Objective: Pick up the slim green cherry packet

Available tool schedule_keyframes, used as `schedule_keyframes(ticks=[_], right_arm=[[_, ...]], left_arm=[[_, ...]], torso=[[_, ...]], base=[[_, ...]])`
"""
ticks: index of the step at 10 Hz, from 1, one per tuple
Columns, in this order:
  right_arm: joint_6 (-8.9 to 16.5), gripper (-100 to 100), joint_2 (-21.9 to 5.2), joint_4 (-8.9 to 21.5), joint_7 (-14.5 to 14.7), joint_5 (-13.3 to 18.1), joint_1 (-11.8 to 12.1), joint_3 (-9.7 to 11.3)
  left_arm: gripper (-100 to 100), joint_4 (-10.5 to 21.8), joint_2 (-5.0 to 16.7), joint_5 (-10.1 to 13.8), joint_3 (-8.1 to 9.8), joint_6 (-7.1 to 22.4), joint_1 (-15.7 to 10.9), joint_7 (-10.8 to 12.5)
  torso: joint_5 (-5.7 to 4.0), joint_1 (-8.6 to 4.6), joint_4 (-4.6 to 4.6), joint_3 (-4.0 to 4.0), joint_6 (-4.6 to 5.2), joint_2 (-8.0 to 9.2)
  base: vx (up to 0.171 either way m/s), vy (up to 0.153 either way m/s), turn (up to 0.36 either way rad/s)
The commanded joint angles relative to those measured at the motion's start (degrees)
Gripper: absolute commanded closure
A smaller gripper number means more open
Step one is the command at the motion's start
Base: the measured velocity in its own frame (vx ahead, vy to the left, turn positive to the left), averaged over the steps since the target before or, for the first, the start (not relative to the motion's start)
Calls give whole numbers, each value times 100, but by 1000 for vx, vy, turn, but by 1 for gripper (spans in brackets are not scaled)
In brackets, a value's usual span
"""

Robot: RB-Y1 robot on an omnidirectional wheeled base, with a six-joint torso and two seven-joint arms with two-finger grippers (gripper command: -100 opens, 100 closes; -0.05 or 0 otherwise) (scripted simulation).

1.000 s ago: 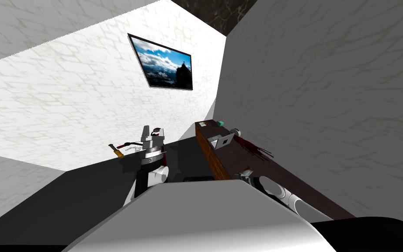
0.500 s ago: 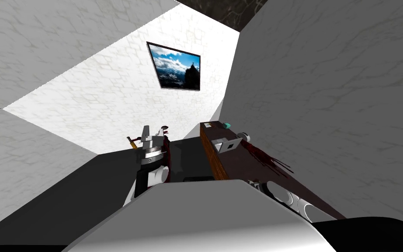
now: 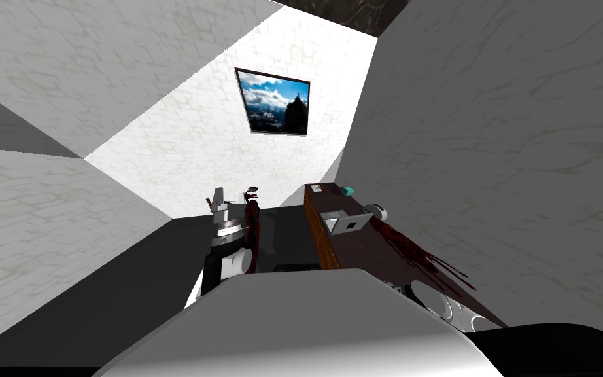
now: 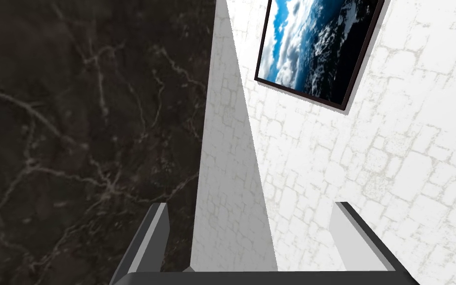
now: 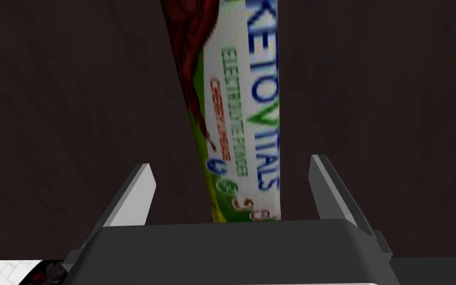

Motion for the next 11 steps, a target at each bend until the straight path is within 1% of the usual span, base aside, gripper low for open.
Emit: schedule_keyframes(ticks=[1,2,4,5,6,10,11], right_arm=[[0,0,0,0,0,0,0,0],[140,-100,179,126,19,35,5,60],[280,-100,358,254,42,71,9,120],[242,-100,301,176,-23,106,7,124],[265,100,312,179,-40,116,7,132],[260,100,306,176,-35,115,11,132],[259,0,307,176,-35,115,11,133]], left_arm=[[0,0,0,0,0,0,0,0],[0,0,0,0,0,0,0,0],[0,0,0,0,0,0,0,0],[0,0,0,0,0,0,0,0],[0,0,0,0,0,0,0,0],[0,0,0,0,0,0,0,0],[0,0,0,0,0,0,0,0]], torso=[[0,0,0,0,0,0],[3,10,2,4,0,7],[0,-2,2,5,0,8],[-1,-3,2,5,-1,7],[2,5,2,5,0,9],[-11,-7,2,2,-4,3],[-11,-7,2,3,-4,3]], base=[[4,-7,-7],[9,-30,78],[14,-50,53],[6,-21,12],[-1,-5,-11],[0,0,0],[0,0,0]])
